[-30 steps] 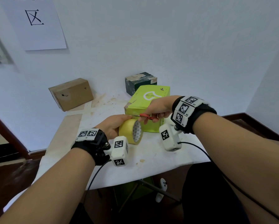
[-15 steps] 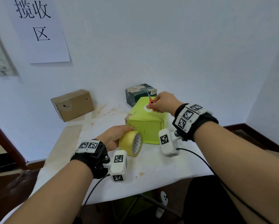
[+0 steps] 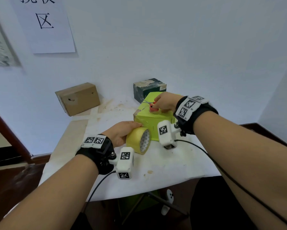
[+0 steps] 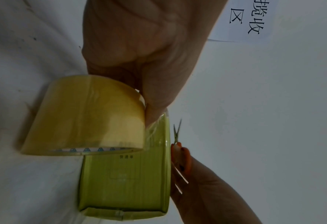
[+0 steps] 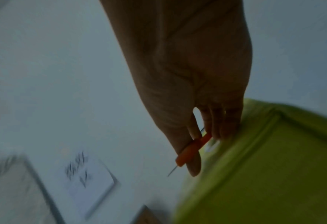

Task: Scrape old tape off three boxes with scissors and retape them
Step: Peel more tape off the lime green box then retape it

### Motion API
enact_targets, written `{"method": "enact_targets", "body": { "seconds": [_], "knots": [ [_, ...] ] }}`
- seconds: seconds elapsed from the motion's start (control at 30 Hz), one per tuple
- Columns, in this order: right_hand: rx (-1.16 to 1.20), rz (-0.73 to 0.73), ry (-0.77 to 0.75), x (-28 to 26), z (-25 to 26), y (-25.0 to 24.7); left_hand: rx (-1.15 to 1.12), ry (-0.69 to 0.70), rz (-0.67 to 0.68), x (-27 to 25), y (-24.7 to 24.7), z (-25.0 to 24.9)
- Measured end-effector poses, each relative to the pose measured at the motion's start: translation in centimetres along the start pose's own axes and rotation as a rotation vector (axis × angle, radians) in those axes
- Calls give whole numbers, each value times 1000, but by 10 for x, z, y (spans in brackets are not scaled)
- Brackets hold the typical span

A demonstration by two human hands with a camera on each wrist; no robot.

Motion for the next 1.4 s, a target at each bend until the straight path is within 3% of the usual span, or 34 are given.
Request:
{"method": "enact_targets", "body": {
  "seconds": [0.1, 0.2, 0.3, 0.47, 0.53, 0.67, 0.77, 0.83, 0.97, 1.03, 1.13, 1.4],
  "knots": [
    [-105, -19, 18, 2, -6, 2, 14, 6, -6, -1, 0, 0],
    [136, 96, 6, 3, -7, 3, 12, 14, -8, -1, 0, 0],
    [298, 94, 1, 4, -8, 1, 9, 14, -11, -3, 2, 0],
    [-19, -73, -20, 6, -14, 6, 17, 29, -37, -3, 1, -1],
    [-125, -75, 23, 9, -16, 6, 26, 33, -39, -3, 0, -2],
    [0, 26, 28, 6, -17, 0, 42, 30, -45, -3, 1, -3],
    [240, 137, 8, 2, -18, 0, 53, 24, -59, -4, 3, -3],
    [329, 79, 31, 0, -17, -2, 59, 24, -63, -6, 2, -3],
    [270, -156, -125, -12, -2, -4, 54, 23, -56, -6, 2, -3],
    [255, -97, -240, -22, 9, 4, 53, 27, -53, -6, 2, -3],
    [33, -49, -345, -22, 18, 20, 66, 42, -58, -7, 2, -3],
    [-300, -158, -268, -5, 14, 45, 142, 63, -72, -5, -3, -6]
  ]
}}
Point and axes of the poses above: each hand's wrist, its own x-axis towards the middle knuckle, its own y-axis out of the palm, z = x × y, the point moved 3 cm from there along x, towards the middle knuckle, and after that the axes turned 10 degrees about -x, right-handed, at the moved point
